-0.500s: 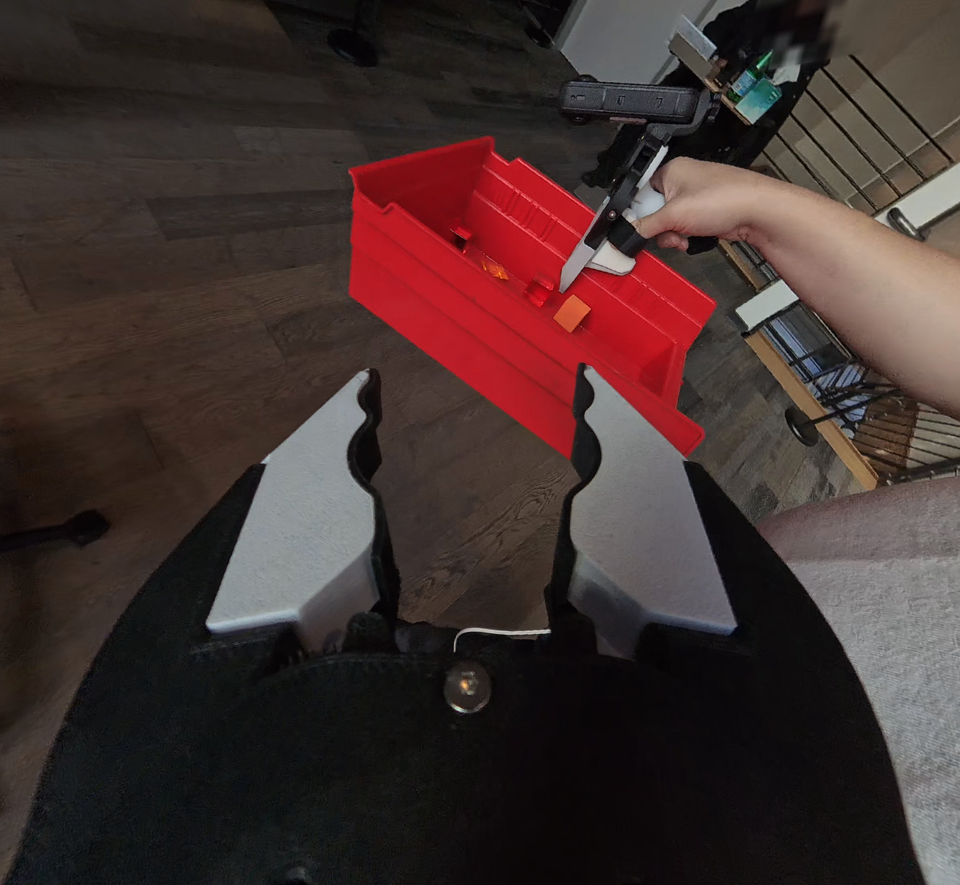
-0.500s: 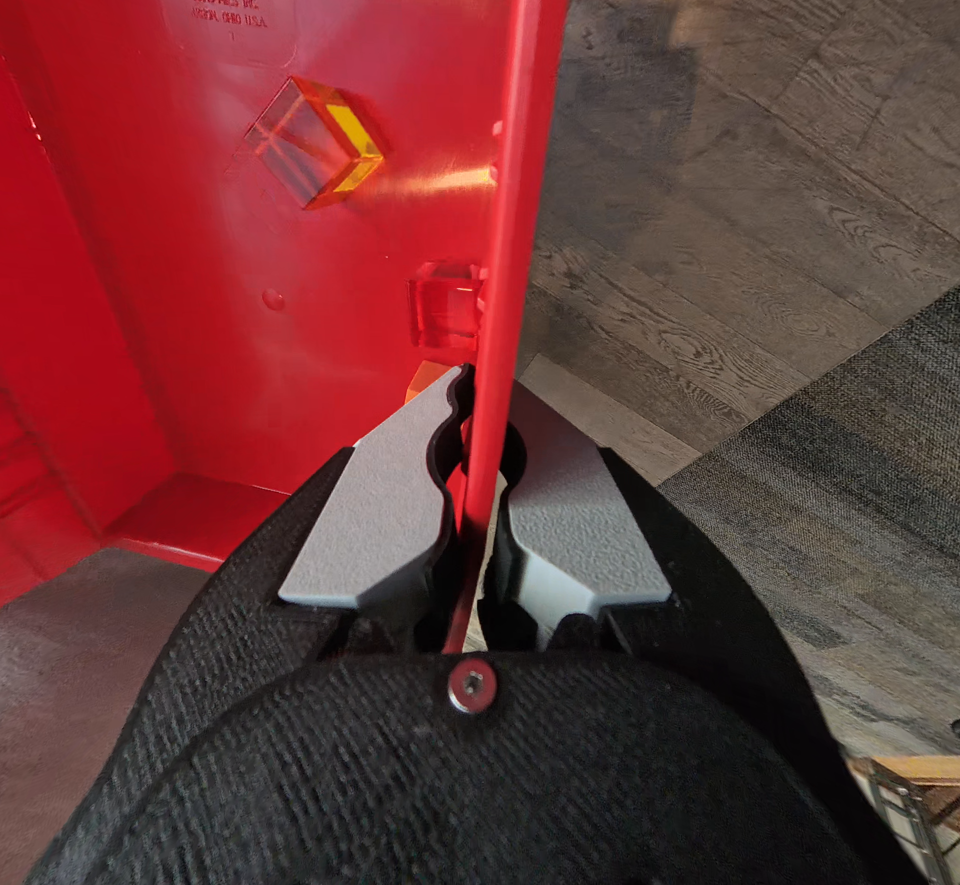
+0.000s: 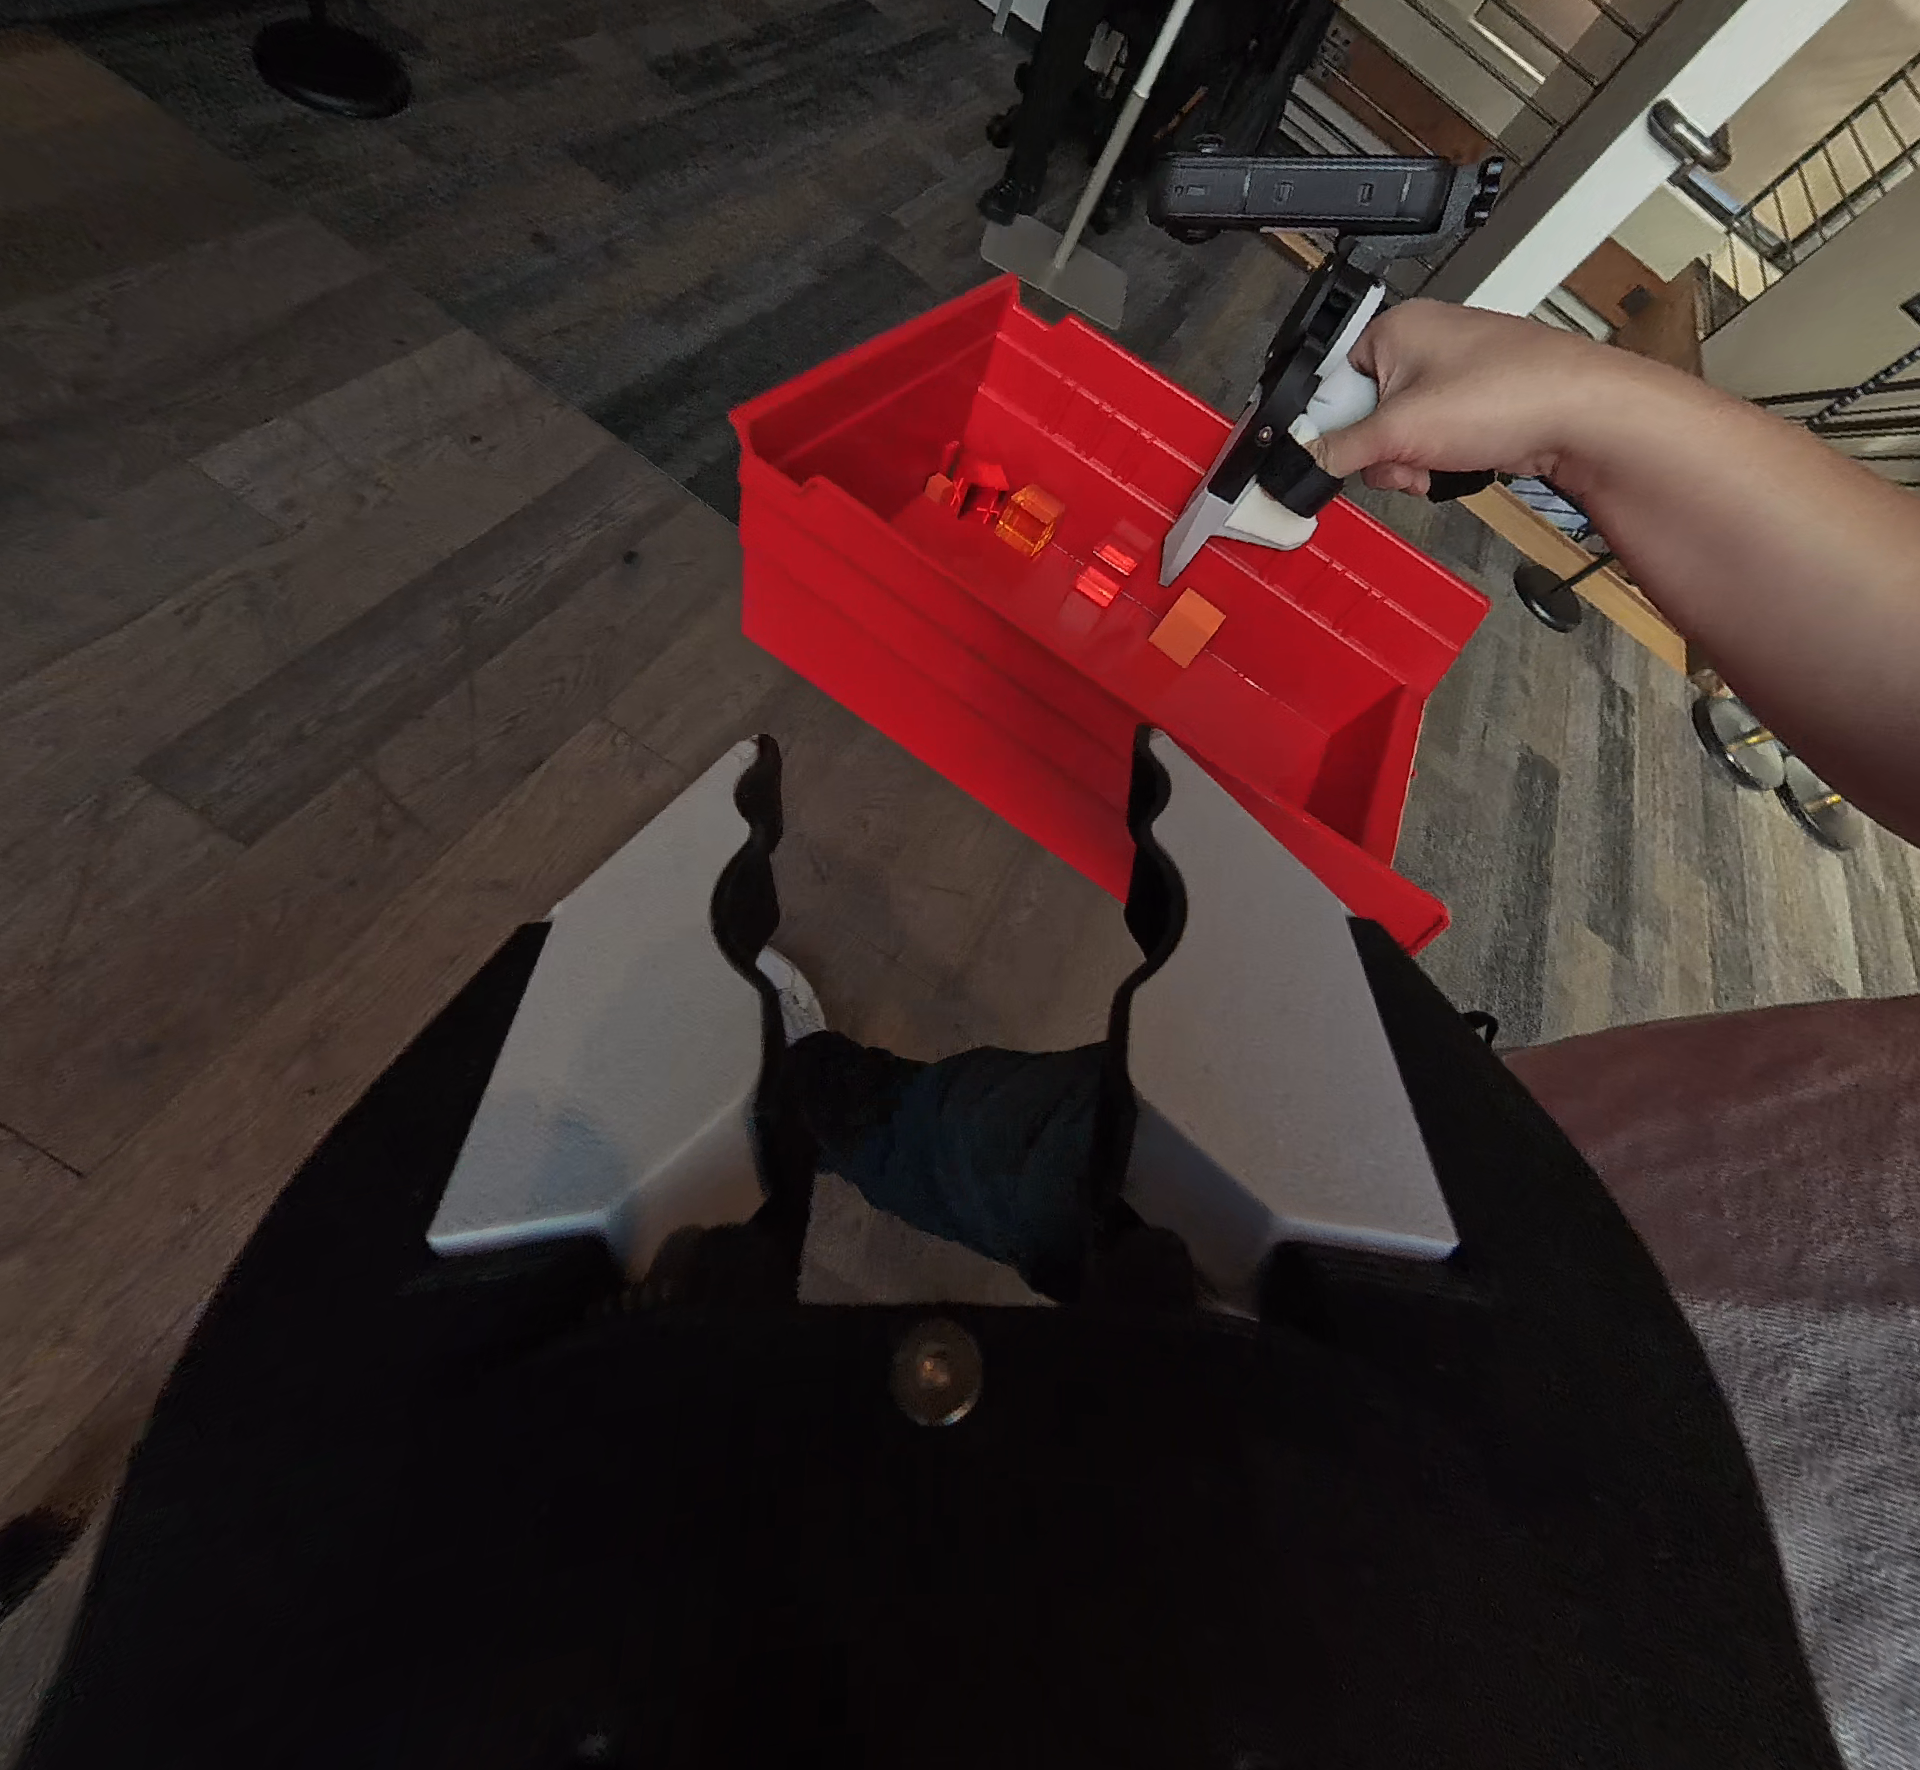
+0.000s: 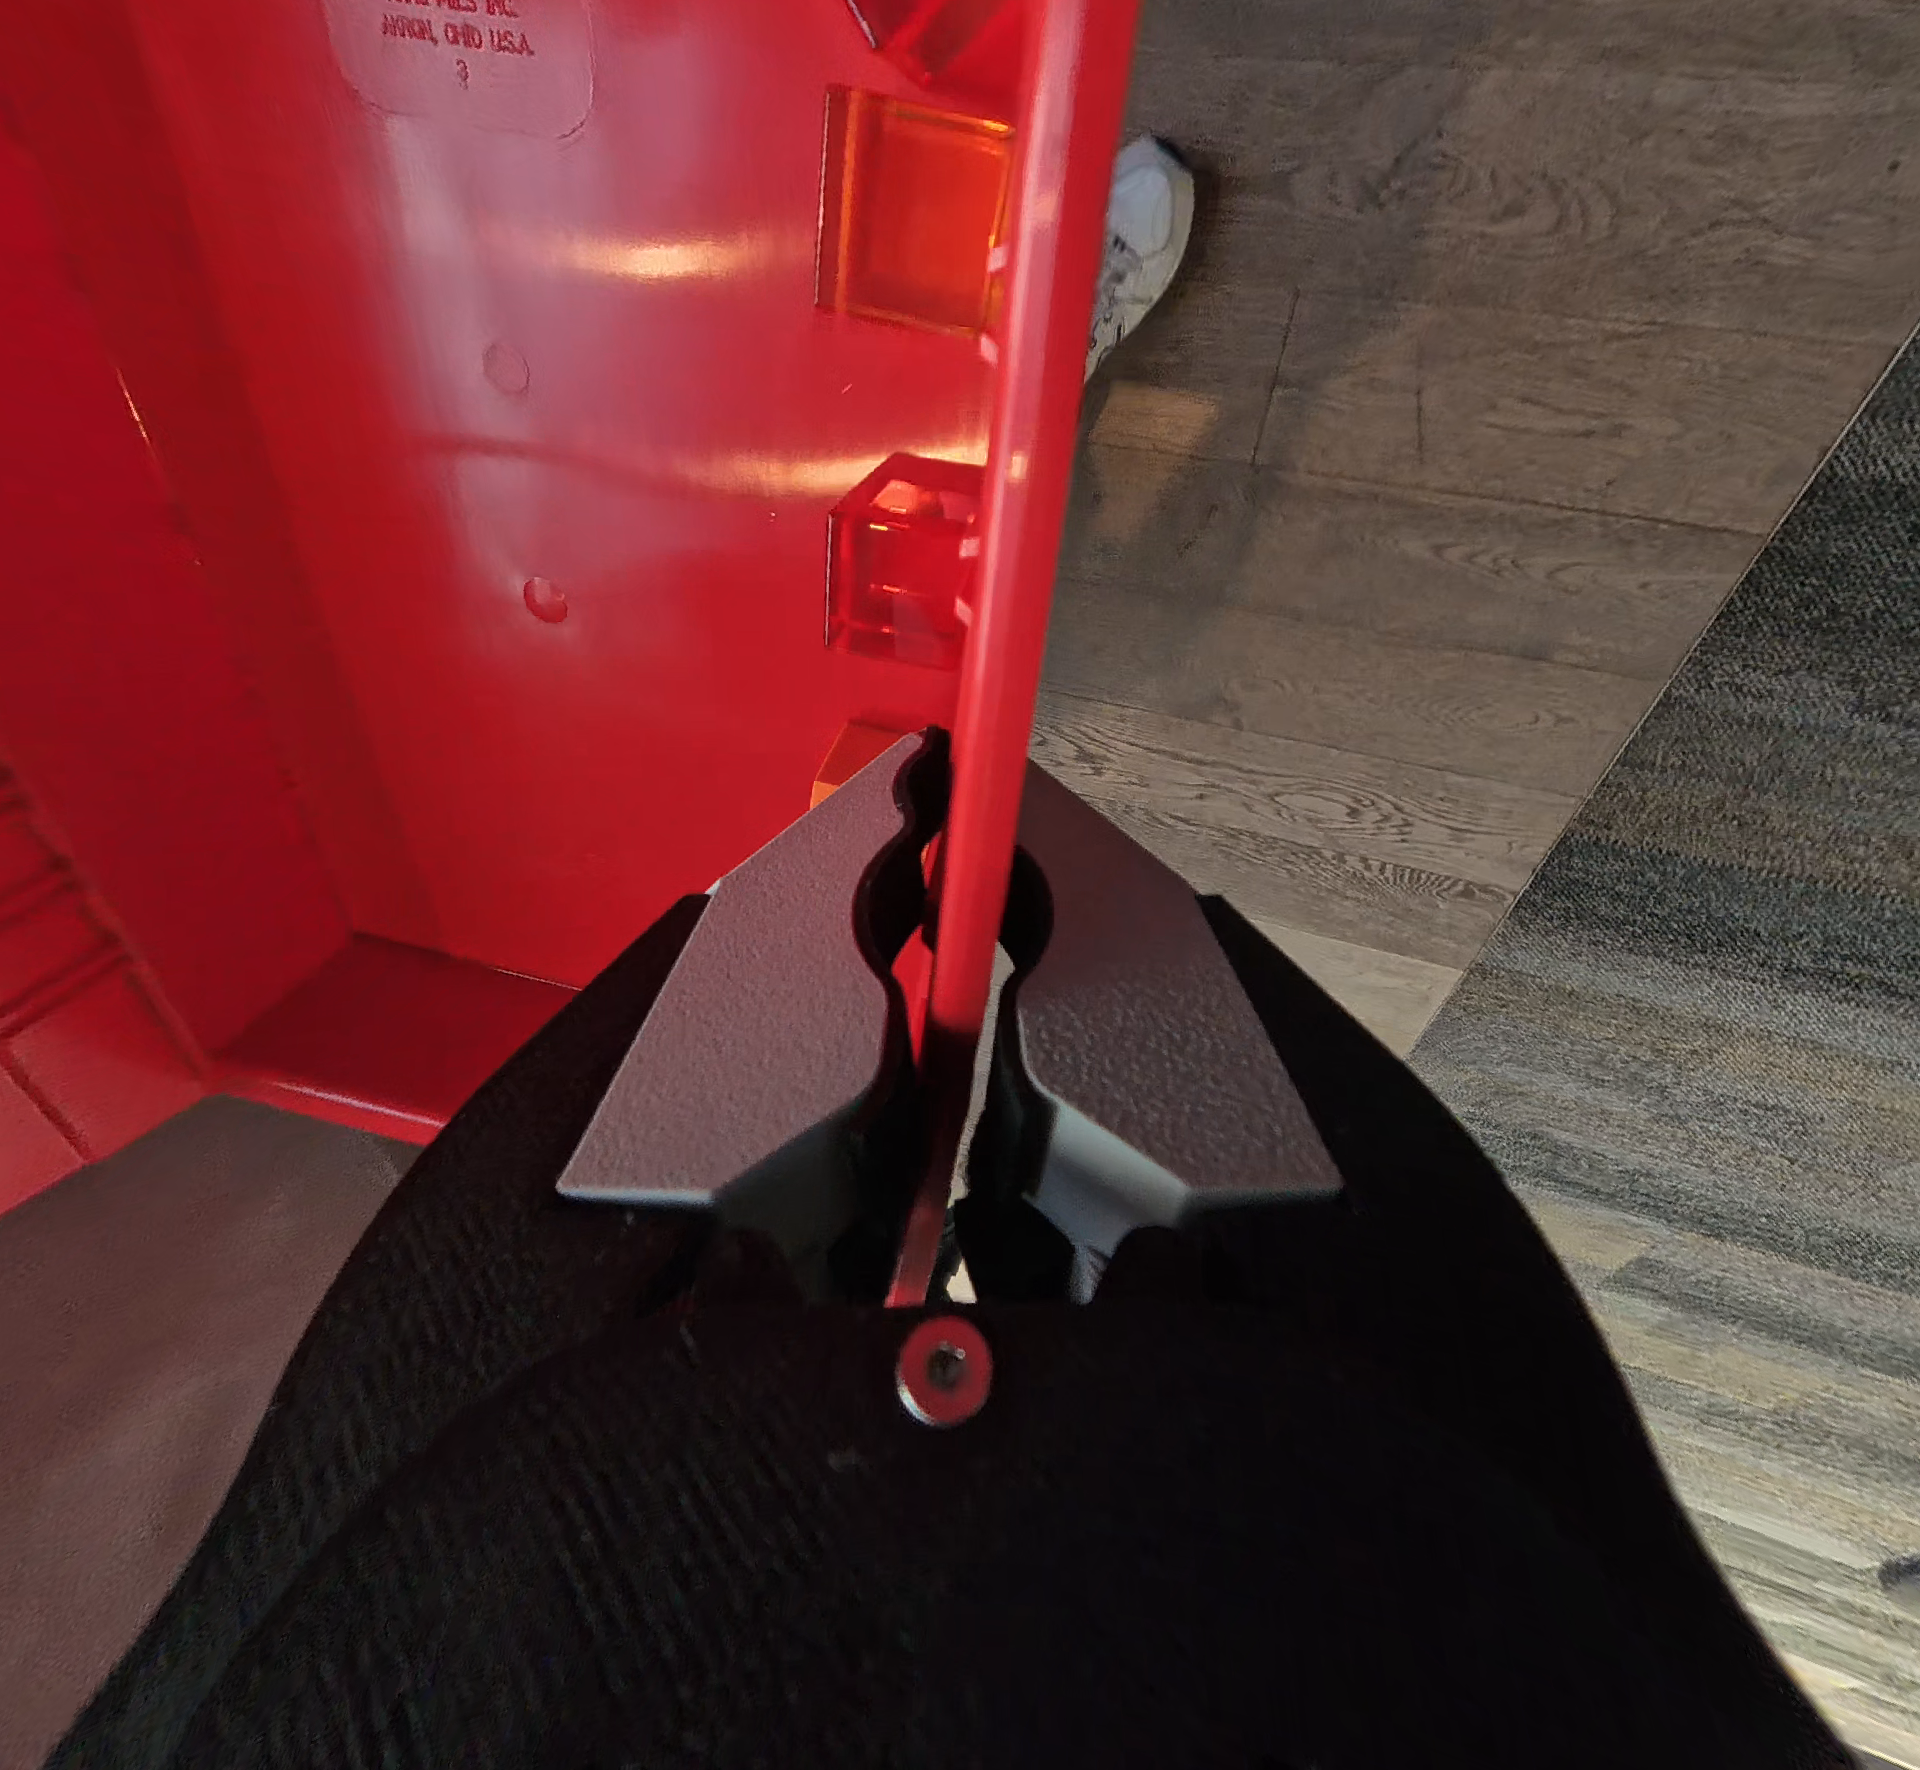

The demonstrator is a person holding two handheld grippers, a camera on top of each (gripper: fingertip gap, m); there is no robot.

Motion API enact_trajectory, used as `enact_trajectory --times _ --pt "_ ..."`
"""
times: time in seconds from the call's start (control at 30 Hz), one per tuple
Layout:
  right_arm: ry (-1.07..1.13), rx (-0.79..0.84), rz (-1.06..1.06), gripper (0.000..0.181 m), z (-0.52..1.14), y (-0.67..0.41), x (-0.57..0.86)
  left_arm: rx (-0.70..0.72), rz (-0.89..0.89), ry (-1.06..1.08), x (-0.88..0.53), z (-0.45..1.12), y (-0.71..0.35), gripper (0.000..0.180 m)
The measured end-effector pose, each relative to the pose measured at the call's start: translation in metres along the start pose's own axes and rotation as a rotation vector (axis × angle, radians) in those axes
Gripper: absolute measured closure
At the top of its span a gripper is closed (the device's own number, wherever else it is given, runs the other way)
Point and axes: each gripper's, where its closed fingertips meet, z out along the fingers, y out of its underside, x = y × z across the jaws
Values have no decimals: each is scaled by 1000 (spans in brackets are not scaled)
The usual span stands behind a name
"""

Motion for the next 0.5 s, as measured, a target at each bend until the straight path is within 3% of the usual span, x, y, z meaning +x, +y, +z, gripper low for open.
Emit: enact_trajectory --times 0.3,0.5 --pt "125 -134 -263 179 -39 -299 35 126 -182 -115 -217 88 -132 118" --pt "148 -152 -459 179 -66 -510 9 175 -224 -305 -358 92 -195 115"
